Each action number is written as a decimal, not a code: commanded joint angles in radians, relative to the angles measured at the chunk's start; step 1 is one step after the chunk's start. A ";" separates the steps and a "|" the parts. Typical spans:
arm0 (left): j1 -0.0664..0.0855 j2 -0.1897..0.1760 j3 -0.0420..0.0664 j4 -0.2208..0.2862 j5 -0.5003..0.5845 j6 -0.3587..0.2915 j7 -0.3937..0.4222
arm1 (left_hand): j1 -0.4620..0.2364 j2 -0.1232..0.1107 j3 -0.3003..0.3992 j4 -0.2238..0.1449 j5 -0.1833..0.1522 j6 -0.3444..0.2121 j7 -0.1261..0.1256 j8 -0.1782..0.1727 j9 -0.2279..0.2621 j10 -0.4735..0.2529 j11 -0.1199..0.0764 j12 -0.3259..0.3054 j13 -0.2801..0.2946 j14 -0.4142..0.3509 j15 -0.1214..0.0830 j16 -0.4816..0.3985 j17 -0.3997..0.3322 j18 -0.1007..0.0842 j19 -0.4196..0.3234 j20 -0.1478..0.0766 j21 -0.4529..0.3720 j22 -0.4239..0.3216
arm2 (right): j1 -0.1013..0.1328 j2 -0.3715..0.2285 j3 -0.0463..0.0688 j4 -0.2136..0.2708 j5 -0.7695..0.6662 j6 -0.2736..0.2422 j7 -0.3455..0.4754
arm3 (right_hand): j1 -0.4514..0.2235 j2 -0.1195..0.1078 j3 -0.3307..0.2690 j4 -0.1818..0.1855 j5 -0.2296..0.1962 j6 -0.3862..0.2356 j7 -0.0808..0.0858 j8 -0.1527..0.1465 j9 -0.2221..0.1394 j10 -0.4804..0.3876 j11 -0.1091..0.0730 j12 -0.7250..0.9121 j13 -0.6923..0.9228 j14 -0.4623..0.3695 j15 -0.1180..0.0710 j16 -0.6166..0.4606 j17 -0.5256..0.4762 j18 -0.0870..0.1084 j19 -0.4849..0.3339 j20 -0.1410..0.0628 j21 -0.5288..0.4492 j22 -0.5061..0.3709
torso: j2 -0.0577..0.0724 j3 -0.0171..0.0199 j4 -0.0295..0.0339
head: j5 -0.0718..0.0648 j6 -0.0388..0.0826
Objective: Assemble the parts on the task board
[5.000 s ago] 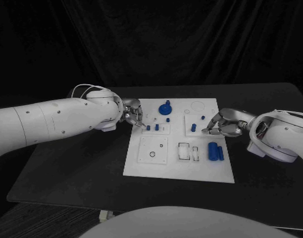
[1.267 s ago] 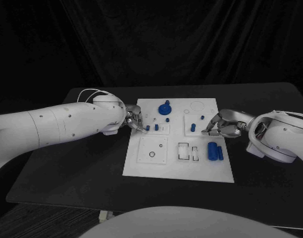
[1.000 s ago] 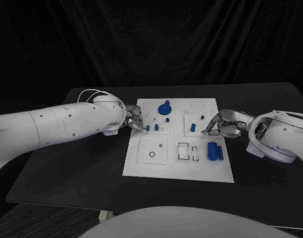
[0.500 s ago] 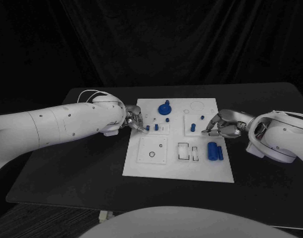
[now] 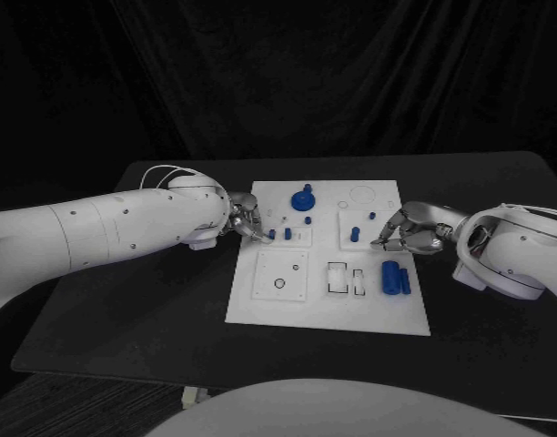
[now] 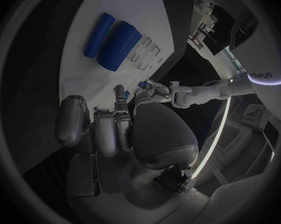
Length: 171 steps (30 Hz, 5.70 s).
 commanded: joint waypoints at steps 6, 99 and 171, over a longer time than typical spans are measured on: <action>-0.002 -0.001 0.001 0.002 0.009 -0.017 0.008 | 0.000 0.011 -0.007 0.001 -0.004 -0.005 0.002 -0.009 -0.002 0.067 -0.004 -0.007 0.213 0.104 -0.002 0.003 0.263 -0.007 -0.010 0.000 -0.009 0.181 | -0.003 0.001 0.000 -0.001 -0.001 0.011 -0.014 | 0.055 0.046 0.003 -0.008 0.007 0.002 -0.003 -0.007 -0.002 0.001 -0.007 -0.005 -0.055 0.052 -0.007 -0.007 0.069 0.020 -0.007 0.002 -0.005 0.164 | 0.000 0.0002 -0.0001 | 0.001 0.000; 0.053 -0.072 0.002 0.114 0.070 -0.065 0.143 | 0.124 -0.004 -0.081 0.000 0.010 -0.005 0.059 -0.303 -0.290 0.017 0.042 -0.066 0.171 0.104 0.038 0.003 0.263 0.005 -0.050 0.040 -0.080 0.164 | -0.005 -0.003 0.001 -0.003 -0.001 0.021 -0.025 | 0.085 0.043 0.022 -0.026 0.035 0.000 -0.002 -0.007 -0.001 -0.008 -0.006 -0.012 -0.069 0.047 -0.006 -0.015 0.054 0.024 -0.015 0.002 -0.026 0.158 | 0.000 0.0000 -0.0002 | -0.003 0.000; 0.079 0.109 0.002 -0.088 0.074 0.133 -0.083 | -0.026 0.000 -0.104 -0.003 0.111 0.153 0.042 -0.416 -0.469 0.060 0.029 -0.013 0.205 0.104 0.024 0.003 0.263 -0.002 -0.015 0.027 -0.035 0.174 | -0.005 0.009 0.001 -0.003 -0.001 0.030 -0.016 | 0.082 0.036 0.021 -0.025 0.037 0.001 0.000 -0.007 -0.001 -0.009 -0.005 -0.012 -0.068 0.046 -0.006 -0.015 0.054 0.024 -0.016 0.003 -0.028 0.158 | 0.001 -0.0001 -0.0003 | -0.007 0.000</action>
